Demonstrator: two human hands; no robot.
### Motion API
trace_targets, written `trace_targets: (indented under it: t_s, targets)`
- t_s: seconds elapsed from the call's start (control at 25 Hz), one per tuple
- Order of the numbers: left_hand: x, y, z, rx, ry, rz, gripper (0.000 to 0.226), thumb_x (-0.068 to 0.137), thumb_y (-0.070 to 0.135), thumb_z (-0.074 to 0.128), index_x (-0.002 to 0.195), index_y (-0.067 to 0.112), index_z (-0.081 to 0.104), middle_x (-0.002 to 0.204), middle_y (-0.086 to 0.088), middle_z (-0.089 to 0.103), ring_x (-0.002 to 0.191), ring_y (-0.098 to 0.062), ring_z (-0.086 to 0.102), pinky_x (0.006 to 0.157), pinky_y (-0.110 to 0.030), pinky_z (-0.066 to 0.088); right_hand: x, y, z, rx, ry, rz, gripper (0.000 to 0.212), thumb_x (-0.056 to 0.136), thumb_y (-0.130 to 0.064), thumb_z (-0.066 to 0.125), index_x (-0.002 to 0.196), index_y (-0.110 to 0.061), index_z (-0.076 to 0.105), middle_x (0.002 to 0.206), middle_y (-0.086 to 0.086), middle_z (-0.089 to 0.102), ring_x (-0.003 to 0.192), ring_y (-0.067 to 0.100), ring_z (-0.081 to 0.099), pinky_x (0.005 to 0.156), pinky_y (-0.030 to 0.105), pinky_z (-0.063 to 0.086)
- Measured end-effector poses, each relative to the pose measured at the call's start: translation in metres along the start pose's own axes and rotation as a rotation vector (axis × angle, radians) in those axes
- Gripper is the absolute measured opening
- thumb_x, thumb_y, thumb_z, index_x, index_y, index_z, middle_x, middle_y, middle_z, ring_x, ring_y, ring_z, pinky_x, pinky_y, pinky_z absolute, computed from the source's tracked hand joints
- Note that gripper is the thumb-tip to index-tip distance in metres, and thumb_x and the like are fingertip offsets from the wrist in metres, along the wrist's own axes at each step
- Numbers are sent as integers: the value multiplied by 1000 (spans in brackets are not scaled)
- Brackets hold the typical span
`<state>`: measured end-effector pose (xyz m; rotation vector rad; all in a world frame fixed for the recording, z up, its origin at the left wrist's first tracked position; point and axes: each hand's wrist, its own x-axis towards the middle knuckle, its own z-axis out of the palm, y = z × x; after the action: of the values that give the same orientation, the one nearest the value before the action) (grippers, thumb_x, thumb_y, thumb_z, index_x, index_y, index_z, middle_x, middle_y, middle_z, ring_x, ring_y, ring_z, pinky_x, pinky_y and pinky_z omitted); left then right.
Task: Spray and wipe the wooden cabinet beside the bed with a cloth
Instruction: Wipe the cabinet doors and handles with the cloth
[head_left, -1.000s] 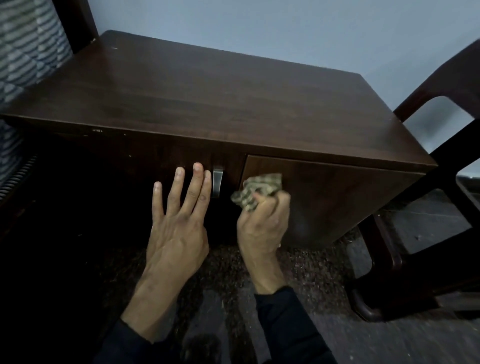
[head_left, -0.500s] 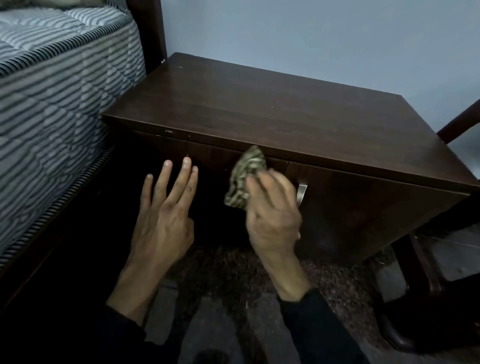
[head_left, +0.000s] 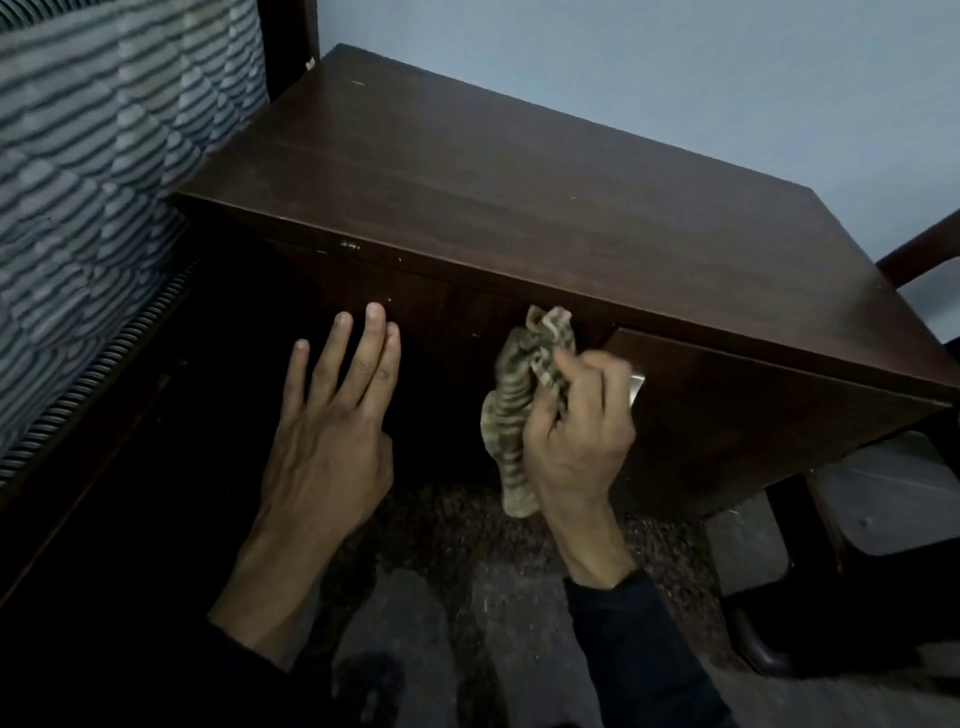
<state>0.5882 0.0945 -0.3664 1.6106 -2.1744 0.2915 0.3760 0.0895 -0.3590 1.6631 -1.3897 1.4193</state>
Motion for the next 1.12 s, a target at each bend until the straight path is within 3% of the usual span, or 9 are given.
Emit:
trace_targets:
  t_s: [0.12,0.2,0.32,0.56,0.72,0.84,1.0,1.08,1.12]
  targets:
    - [-1,0,-2,-32,8,12,105,66,6,63,160,11,15,169,-3,3,155,-29,6,124,-51,3,-21,-11,-7,-18,-62,86,16,77,17,72,90,8,68,84,24,65,81,26,63,62,34,60]
    - [-2,-2,-4,-28,4,13,104,67,7,62,160,11,15,169,-4,3,155,-29,5,124,-51,3,-20,-20,-3,44,-41,197,23,82,9,76,96,3,60,84,22,64,79,24,62,69,22,52]
    - [-2,-1,-2,-5,-3,22,105,65,8,62,159,10,16,169,-5,5,156,-29,4,124,-53,2,-3,-26,9,120,97,328,10,93,1,69,100,6,63,91,16,66,88,9,61,83,7,40]
    - [-1,3,-4,1,-28,4,110,62,7,69,159,10,16,168,-7,11,155,-29,7,123,-54,6,-25,-35,-7,129,-12,423,15,89,9,67,102,16,66,93,20,68,90,11,60,86,9,46]
    - [-2,5,-1,-9,-40,-2,105,65,5,63,159,9,14,168,-8,9,155,-30,6,123,-56,7,-20,-65,-4,309,-47,778,45,94,-12,63,137,4,58,123,2,54,115,11,52,96,9,40]
    - [-1,6,1,-11,-44,-9,105,65,7,59,159,10,11,169,-7,4,155,-29,4,123,-54,4,-9,-56,0,461,7,1009,36,97,2,61,133,0,62,106,-6,57,104,7,58,94,19,44]
    - [-1,8,7,-38,-34,-24,106,67,8,59,160,10,8,169,-6,-3,156,-27,-3,123,-53,2,-12,-43,-18,375,-227,761,33,94,15,54,124,9,65,102,5,58,89,3,55,82,9,43]
    - [-2,11,5,-52,-38,-35,106,68,8,59,160,9,8,169,-6,-3,156,-27,-4,123,-53,1,-13,-39,-21,387,-269,784,31,92,15,53,113,3,72,97,0,58,84,5,55,77,12,43]
    - [-3,11,4,-52,-33,-36,105,67,9,59,160,9,8,169,-7,-2,156,-28,-2,123,-53,1,-11,-36,-18,487,-237,913,33,92,14,53,104,-7,75,95,-4,60,84,6,58,78,16,46]
